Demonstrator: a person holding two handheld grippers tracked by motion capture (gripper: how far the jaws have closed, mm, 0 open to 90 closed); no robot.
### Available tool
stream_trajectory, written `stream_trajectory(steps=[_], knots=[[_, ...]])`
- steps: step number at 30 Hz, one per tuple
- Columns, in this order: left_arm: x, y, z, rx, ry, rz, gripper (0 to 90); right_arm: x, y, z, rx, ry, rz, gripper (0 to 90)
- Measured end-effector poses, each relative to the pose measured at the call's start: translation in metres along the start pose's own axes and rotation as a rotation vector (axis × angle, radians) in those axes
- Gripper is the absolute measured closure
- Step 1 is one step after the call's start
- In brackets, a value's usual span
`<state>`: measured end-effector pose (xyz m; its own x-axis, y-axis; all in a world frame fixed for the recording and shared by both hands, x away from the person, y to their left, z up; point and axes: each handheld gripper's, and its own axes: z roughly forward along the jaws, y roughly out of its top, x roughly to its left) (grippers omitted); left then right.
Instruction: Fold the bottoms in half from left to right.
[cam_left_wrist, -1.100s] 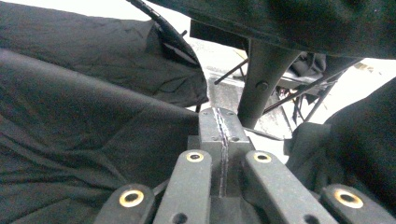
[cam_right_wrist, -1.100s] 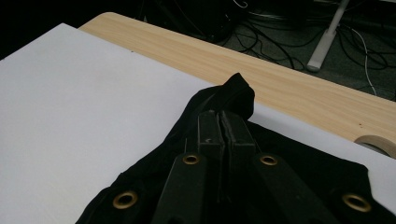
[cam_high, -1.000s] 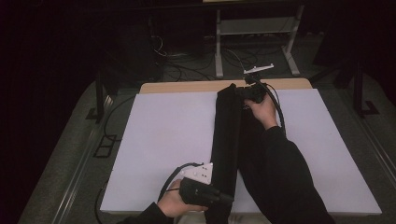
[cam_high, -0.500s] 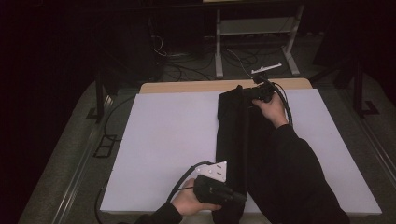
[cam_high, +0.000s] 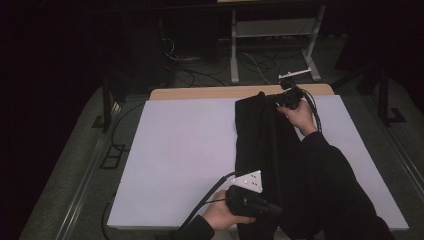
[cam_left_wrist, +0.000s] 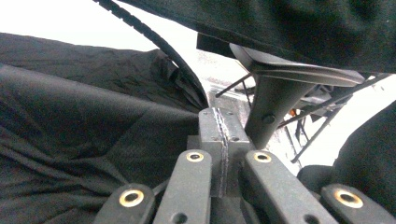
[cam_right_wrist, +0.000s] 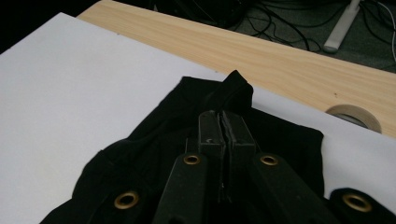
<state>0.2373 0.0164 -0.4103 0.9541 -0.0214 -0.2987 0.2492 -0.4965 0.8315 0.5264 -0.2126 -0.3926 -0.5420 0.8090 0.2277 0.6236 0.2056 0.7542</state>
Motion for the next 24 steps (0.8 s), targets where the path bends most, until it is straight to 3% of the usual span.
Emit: stream_trajectory(steps=[8,18,24], knots=[[0.0,0.007,0.017,-0.018,0.017,-0.017,89.2,-0.014,-0.004,-0.005,0.006,-0.005,0.012,86.3],[0.007,0.024,0.042,-0.019,0.012,-0.027,89.2,-0.022,-0.002,-0.018,0.002,-0.054,-0.036,86.3],[0.014,0.035,0.055,-0.034,0.024,-0.067,89.2,-0.024,0.002,-0.016,0.034,-0.105,-0.077,86.2]])
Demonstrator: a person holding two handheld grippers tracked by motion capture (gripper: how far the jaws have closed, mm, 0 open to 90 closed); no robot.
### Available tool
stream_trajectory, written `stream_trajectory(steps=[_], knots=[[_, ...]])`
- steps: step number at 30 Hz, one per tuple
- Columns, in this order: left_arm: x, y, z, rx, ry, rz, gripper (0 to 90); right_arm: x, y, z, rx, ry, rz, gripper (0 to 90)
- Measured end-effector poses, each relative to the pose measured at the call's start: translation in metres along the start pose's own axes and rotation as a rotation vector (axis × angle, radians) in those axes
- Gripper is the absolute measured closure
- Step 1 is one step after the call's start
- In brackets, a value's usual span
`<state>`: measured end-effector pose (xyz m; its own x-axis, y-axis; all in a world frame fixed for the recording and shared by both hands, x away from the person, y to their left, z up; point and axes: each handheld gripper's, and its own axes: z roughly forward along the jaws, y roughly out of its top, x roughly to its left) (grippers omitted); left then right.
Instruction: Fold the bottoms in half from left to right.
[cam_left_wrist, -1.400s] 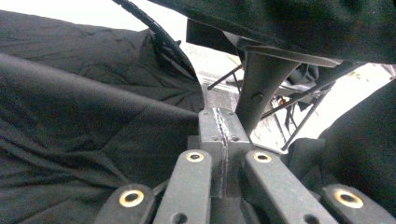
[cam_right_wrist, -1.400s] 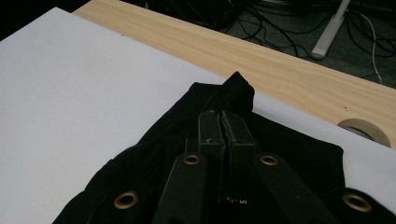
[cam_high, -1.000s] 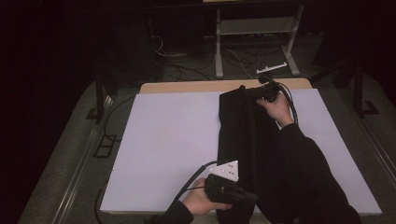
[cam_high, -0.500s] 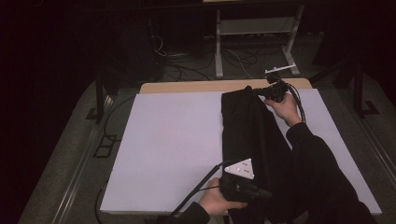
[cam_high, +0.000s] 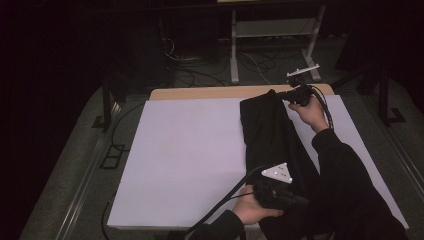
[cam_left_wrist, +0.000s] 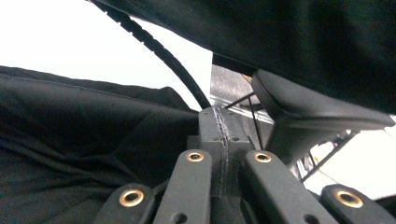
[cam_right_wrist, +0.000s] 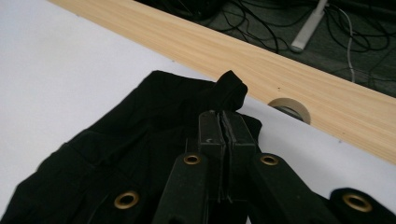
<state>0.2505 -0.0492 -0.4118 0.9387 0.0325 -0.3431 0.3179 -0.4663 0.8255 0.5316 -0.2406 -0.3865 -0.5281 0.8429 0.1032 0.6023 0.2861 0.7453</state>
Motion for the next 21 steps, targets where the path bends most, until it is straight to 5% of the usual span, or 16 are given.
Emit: stream_trajectory(steps=[16,21], knots=[[0.008,-0.002,0.042,-0.03,0.003,-0.104,89.2,0.014,0.013,0.005,0.05,-0.027,-0.143,86.3],[0.013,-0.004,0.051,-0.053,-0.004,-0.139,89.2,0.013,0.014,0.006,0.042,-0.017,-0.148,86.2]])
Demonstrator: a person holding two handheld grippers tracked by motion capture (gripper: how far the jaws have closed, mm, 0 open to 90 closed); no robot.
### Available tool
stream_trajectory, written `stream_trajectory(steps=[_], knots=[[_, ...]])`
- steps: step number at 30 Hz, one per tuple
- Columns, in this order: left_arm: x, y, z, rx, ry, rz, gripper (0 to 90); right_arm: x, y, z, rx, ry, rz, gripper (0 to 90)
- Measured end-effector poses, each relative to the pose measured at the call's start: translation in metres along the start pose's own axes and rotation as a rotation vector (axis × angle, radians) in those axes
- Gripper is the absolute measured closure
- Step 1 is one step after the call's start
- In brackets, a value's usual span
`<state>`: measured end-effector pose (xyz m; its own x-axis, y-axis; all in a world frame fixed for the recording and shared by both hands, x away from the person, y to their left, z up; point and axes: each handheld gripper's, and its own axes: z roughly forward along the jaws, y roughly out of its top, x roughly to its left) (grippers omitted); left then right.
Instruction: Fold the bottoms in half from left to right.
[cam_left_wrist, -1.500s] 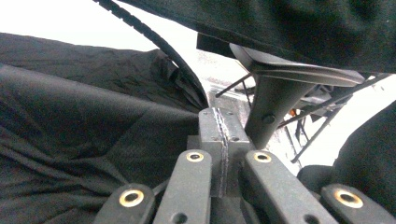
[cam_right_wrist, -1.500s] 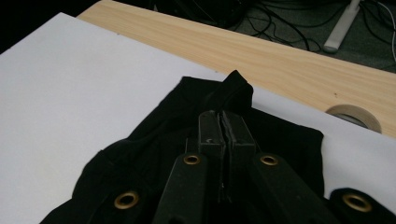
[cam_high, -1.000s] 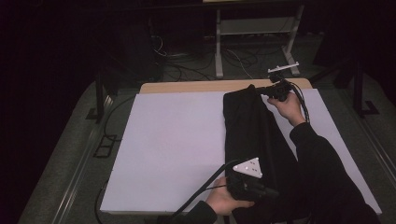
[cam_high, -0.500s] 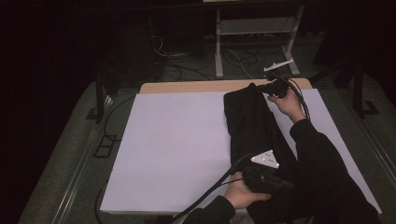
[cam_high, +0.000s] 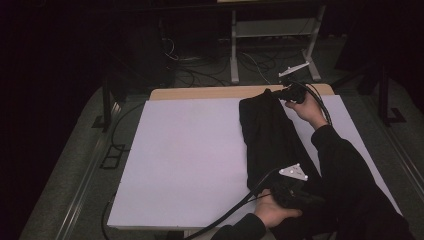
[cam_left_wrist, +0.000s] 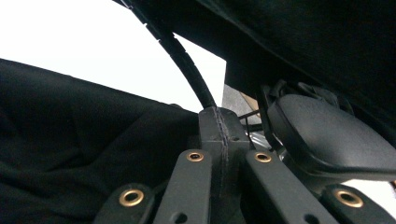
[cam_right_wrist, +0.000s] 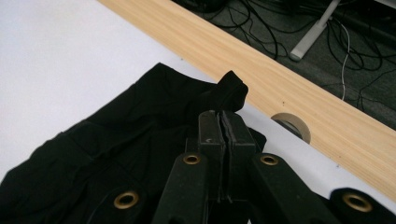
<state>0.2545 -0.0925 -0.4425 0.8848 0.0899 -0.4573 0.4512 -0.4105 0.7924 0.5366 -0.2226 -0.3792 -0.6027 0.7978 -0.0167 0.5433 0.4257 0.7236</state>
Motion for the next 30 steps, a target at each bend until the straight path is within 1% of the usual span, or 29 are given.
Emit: stream_trajectory(steps=[1,2,5,6,9,11,14,16,19,23,26,30], knots=[[0.001,-0.001,0.002,-0.003,-0.004,-0.003,89.2,0.001,-0.001,0.001,0.013,0.003,0.002,86.1],[0.001,-0.002,0.003,-0.005,-0.006,-0.009,89.2,0.001,-0.001,0.001,0.013,0.003,0.002,86.1],[0.005,-0.004,0.009,-0.013,-0.009,-0.023,89.2,0.004,0.0,0.002,0.031,-0.009,-0.027,86.2],[0.006,-0.004,0.01,-0.018,-0.013,-0.027,89.2,0.004,0.001,0.001,0.025,-0.01,-0.035,86.2],[0.009,-0.004,0.016,-0.061,-0.028,-0.057,89.2,0.003,0.002,-0.002,-0.002,-0.003,-0.028,86.2],[0.011,-0.005,0.02,-0.073,-0.03,-0.062,89.2,0.003,0.002,-0.003,-0.003,-0.003,-0.036,86.2],[0.013,-0.006,0.027,-0.064,-0.032,-0.071,89.2,0.001,0.0,-0.002,0.015,-0.01,-0.045,86.1],[0.014,-0.006,0.029,-0.061,-0.028,-0.075,89.1,-0.001,-0.001,-0.001,0.024,-0.01,-0.04,86.1],[0.016,-0.004,0.031,-0.065,-0.025,-0.079,89.1,-0.005,-0.001,-0.002,0.014,-0.011,-0.04,86.1],[0.017,-0.002,0.034,-0.067,-0.024,-0.085,89.1,-0.01,-0.004,-0.003,0.008,-0.013,-0.024,86.1],[0.016,-0.001,0.037,-0.068,-0.034,-0.096,89.1,-0.013,-0.006,-0.001,0.003,-0.012,-0.019,86.0],[0.017,-0.001,0.042,-0.056,-0.035,-0.111,89.1,-0.015,-0.008,0.004,0.004,-0.01,-0.009,86.0]])
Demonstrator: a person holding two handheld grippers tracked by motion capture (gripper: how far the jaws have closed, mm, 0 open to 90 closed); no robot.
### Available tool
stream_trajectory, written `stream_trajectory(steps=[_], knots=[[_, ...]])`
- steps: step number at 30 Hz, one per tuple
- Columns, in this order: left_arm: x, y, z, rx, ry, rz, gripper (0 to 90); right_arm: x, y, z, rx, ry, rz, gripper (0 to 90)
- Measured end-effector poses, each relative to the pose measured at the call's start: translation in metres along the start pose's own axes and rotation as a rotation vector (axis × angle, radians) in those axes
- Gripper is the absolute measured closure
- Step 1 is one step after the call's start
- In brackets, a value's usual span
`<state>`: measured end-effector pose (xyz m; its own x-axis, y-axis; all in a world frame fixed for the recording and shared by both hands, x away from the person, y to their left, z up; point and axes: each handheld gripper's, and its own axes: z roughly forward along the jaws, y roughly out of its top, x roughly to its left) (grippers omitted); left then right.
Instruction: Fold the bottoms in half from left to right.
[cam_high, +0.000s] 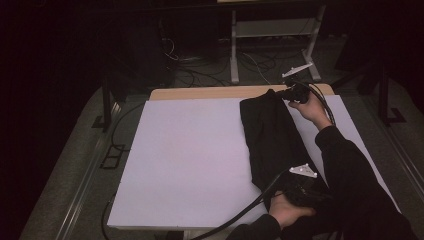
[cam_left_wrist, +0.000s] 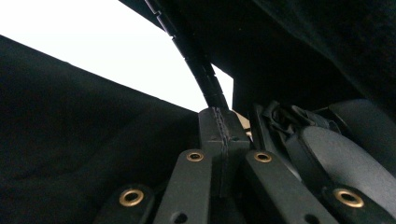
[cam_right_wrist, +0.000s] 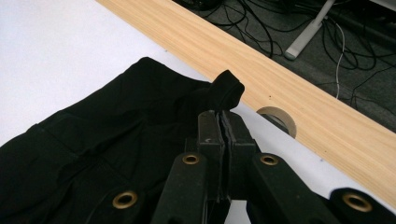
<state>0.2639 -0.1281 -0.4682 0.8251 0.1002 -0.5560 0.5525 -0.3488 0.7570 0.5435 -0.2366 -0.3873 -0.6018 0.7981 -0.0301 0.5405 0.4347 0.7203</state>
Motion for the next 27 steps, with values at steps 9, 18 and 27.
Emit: stream_trajectory(steps=[9,18,27], knots=[[0.002,0.001,0.004,0.006,0.001,-0.023,89.1,-0.007,-0.008,0.012,0.008,0.005,0.022,85.7],[0.004,0.002,0.004,-0.006,0.018,-0.024,87.9,-0.009,-0.011,0.019,0.028,0.021,0.063,76.8],[-0.007,0.004,-0.022,-0.139,0.06,0.052,44.7,-0.008,-0.011,-0.021,-0.053,0.071,0.104,27.6]])
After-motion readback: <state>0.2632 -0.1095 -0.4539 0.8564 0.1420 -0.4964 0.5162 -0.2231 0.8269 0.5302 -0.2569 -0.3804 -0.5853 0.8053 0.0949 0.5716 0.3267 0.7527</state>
